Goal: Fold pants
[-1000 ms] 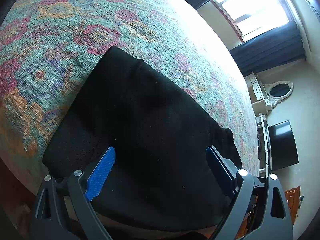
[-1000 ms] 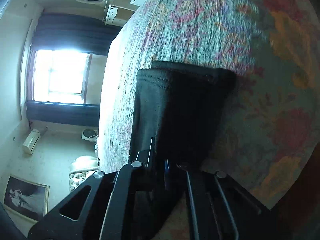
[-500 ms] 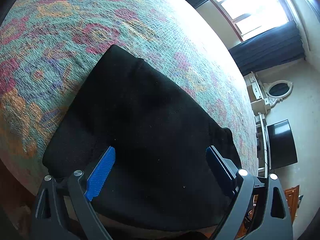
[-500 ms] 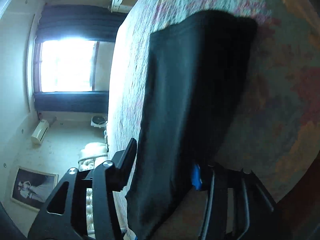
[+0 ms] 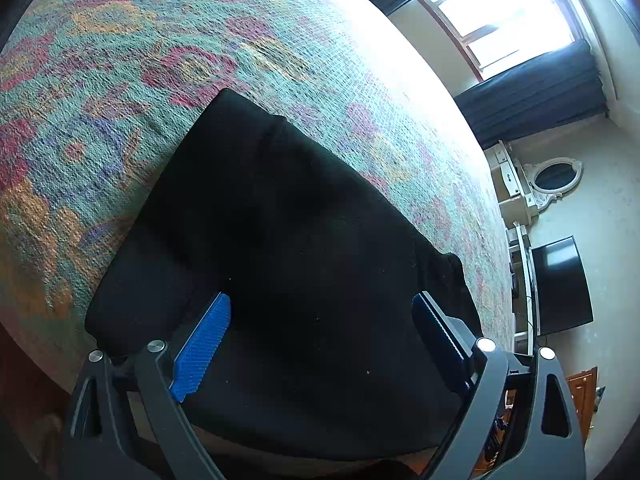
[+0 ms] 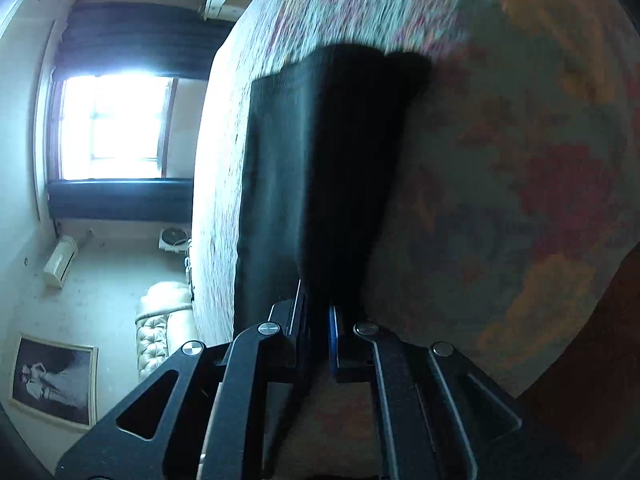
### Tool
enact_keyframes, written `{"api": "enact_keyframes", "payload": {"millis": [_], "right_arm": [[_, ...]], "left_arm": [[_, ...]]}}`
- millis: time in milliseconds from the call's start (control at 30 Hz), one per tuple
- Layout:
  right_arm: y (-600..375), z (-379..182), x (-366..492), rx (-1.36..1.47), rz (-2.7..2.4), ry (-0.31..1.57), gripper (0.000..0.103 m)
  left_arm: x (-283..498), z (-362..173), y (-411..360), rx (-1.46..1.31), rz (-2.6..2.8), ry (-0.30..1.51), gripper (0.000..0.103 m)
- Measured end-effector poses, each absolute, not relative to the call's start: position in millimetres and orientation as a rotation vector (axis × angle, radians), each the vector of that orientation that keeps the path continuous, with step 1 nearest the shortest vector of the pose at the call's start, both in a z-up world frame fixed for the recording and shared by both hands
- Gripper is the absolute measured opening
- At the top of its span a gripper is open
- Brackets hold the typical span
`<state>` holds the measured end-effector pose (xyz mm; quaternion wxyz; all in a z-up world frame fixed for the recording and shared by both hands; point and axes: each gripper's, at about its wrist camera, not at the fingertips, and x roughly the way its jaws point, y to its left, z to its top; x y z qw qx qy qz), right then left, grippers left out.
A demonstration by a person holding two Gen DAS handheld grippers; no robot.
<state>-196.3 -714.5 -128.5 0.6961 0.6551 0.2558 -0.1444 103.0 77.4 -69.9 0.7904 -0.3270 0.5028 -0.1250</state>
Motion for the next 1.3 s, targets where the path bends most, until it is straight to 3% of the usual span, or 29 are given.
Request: {"api": "enact_keyframes", "payload": {"millis": [33, 100, 133, 367, 567, 667, 767, 833, 933, 967, 1067, 1300], "right_arm": [[-722.2, -122.1, -205.1, 1.451, -0.364, 0.563, 0.014], [-740.0, -105.2, -224.8, 1.412, -0.469, 0.529, 0.059], [-748.4, -98.7, -231.8, 1.400, -0.475, 0.500, 0.063], [-789.6, -71.8, -203.0, 1.219, -0.411, 0.603, 0.065], [-804.7, -92.9, -152.1, 1.108, -0.387, 0.743, 0.066], [-808.3, -100.1, -135.2, 1.106, -0.336, 0.755, 0.079], [-797.3, -99.1, -118.7, 1.030, -0.304, 0.827, 0.077], [-782.5, -97.4, -109.1, 1.016, -0.237, 0.870, 0.067], [-756.4, -98.7, -92.9, 0.965, -0.130, 0.955, 0.036], [-750.4, -98.2, -89.4, 0.934, -0.143, 0.975, 0.031], [-746.9, -91.5, -93.0, 0.982, -0.174, 0.926, 0.025], [-732.5, -40.4, -93.0, 1.060, -0.137, 0.722, 0.025]], "left_arm": [[103.2, -70.1, 77.4, -0.701, -0.270, 1.082, 0.090], [104.3, -71.3, 78.8, -0.691, -0.273, 1.084, 0.090], [104.7, -71.4, 78.8, -0.687, -0.274, 1.084, 0.090], [105.5, -66.6, 67.7, -0.635, -0.281, 1.089, 0.091], [108.0, -65.5, 63.4, -0.594, -0.307, 1.096, 0.091], [108.0, -66.3, 64.6, -0.612, -0.310, 1.094, 0.091], [108.4, -66.6, 62.9, -0.609, -0.307, 1.094, 0.091], [107.8, -68.3, 65.2, -0.601, -0.314, 1.095, 0.094], [108.7, -67.9, 61.8, -0.584, -0.312, 1.098, 0.094], [108.9, -67.4, 60.3, -0.580, -0.311, 1.099, 0.094], [108.9, -67.2, 59.0, -0.577, -0.312, 1.103, 0.094], [110.8, -67.6, 64.4, -0.611, -0.304, 1.111, 0.094]]}}
